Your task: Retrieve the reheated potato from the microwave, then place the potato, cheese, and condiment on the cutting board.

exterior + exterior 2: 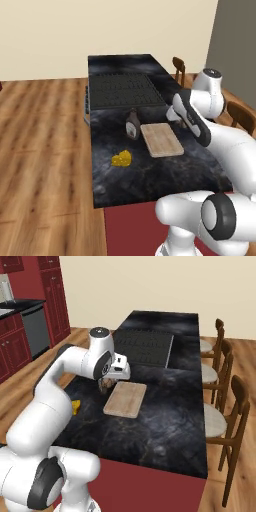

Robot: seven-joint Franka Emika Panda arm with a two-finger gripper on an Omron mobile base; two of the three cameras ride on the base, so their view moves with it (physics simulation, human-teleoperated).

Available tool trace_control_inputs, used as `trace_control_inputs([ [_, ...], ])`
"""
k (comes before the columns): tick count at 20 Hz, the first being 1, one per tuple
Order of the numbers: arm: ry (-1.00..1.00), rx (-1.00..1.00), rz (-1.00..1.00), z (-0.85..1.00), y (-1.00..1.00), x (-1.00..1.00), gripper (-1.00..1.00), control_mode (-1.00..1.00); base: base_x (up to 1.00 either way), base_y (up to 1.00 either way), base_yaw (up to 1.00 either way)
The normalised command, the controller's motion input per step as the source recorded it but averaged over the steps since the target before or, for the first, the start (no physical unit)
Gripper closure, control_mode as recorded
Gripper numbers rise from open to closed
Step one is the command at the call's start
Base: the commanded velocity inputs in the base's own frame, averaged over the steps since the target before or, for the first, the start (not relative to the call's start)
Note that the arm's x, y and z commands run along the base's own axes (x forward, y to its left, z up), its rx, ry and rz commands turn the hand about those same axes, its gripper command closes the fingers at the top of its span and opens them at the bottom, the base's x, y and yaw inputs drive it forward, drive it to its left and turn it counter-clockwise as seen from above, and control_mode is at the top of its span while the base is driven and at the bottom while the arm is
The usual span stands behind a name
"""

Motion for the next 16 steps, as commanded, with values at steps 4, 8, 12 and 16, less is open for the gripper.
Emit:
trace_control_inputs([
  [4, 0.0, -0.07, 0.02, -0.43, 0.07, 0.28, 1.0, -1.0, 0.0, 0.0, 0.0],
  [8, 0.0, -0.01, 0.0, -0.42, 0.0, 0.47, 1.0, -1.0, 0.0, 0.0, 0.0],
  [12, -0.09, -0.02, 0.0, -0.36, 0.0, 0.36, 1.0, -1.0, 0.0, 0.0, 0.0],
  [16, -0.01, 0.0, -0.01, -0.28, 0.0, 0.51, 1.0, -1.0, 0.0, 0.0, 0.0],
])
